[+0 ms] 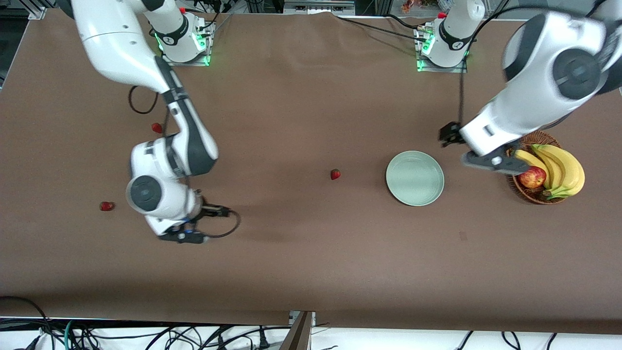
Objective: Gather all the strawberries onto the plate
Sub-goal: 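Grasp the strawberry with the left gripper while the right gripper withdraws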
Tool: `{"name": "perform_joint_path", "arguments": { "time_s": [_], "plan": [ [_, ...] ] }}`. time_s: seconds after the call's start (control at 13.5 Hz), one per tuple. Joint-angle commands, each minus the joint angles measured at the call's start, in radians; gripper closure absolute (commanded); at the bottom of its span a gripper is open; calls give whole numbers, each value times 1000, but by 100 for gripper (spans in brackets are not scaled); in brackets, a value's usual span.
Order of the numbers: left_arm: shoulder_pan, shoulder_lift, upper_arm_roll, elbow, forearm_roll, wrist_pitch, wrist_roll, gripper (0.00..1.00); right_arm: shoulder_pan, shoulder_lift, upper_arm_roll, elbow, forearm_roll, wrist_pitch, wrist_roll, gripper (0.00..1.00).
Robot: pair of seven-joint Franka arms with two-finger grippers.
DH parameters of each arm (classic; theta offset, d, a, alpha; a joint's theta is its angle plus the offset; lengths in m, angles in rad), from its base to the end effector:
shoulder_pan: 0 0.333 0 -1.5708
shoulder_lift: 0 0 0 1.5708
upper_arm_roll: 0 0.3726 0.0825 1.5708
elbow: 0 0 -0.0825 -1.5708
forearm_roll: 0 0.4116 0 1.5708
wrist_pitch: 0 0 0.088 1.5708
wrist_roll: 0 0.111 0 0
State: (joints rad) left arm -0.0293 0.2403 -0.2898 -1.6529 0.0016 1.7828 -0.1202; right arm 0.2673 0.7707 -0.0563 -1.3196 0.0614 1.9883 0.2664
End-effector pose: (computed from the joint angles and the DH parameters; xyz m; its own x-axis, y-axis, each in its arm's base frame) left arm 0.6310 -0.1902 0.5090 0.9748 -0.1954 -0.1076 -0.1905 -0.9802 0.0540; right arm 0.7725 0.1808 0.2913 0.9925 -0.0695 -0.1008 -0.0685 -0.9976 0.0129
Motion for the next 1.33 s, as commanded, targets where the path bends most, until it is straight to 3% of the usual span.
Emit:
{"name": "perform_joint_path", "arguments": {
  "time_s": [0.0, 0.3, 0.52, 0.96, 1.11, 1.26],
  "plan": [
    [-76, 141, -17, 39, -25, 130, -85, 0, -71, -30, -40, -46, 2, -52, -169, 0],
    [-257, 298, -9, 36, 73, 331, -414, 0, -123, -30, -175, -101, 3, -45, -442, 0],
    [-343, 388, -12, 33, 231, 443, -639, 0, -190, -24, -195, -150, 2, 33, -562, 0],
    [-409, 507, -9, 30, 379, 576, -808, 1, -272, -8, -203, -309, 5, 294, -722, 0],
    [-425, 524, -8, 30, 385, 578, -808, 15, -278, -2, -204, -314, 6, 307, -733, 0],
    [-425, 533, -9, 30, 385, 578, -808, 39, -278, -4, -204, -314, 6, 305, -733, 0]
  ]
}}
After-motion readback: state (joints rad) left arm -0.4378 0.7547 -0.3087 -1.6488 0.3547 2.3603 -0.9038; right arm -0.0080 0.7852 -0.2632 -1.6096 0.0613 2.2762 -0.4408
